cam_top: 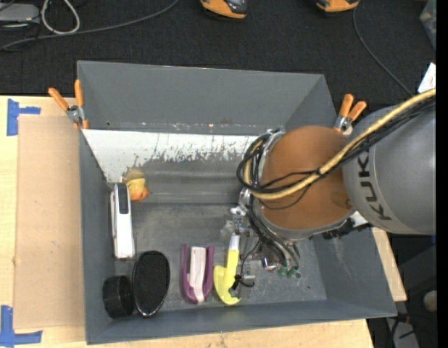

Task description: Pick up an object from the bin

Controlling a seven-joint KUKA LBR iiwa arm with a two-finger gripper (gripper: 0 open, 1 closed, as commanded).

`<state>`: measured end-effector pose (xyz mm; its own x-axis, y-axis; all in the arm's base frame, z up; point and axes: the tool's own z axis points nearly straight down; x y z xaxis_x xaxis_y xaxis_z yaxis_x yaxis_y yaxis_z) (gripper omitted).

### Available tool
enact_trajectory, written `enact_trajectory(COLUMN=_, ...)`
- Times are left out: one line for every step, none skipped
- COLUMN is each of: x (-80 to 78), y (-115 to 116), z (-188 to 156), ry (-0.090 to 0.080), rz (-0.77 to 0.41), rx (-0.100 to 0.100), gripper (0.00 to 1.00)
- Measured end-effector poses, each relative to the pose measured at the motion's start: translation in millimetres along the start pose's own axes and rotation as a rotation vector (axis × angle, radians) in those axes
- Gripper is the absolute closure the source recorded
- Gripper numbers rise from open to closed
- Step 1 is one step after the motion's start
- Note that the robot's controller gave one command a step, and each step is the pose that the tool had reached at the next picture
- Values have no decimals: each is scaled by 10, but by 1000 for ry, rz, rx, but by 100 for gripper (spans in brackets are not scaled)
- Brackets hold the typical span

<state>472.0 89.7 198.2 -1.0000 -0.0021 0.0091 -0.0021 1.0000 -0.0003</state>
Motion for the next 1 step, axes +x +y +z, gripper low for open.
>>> enact_trajectory(x=-17, y=-7, z=-28, ry=-7, rz=5, rx=-1, gripper=0)
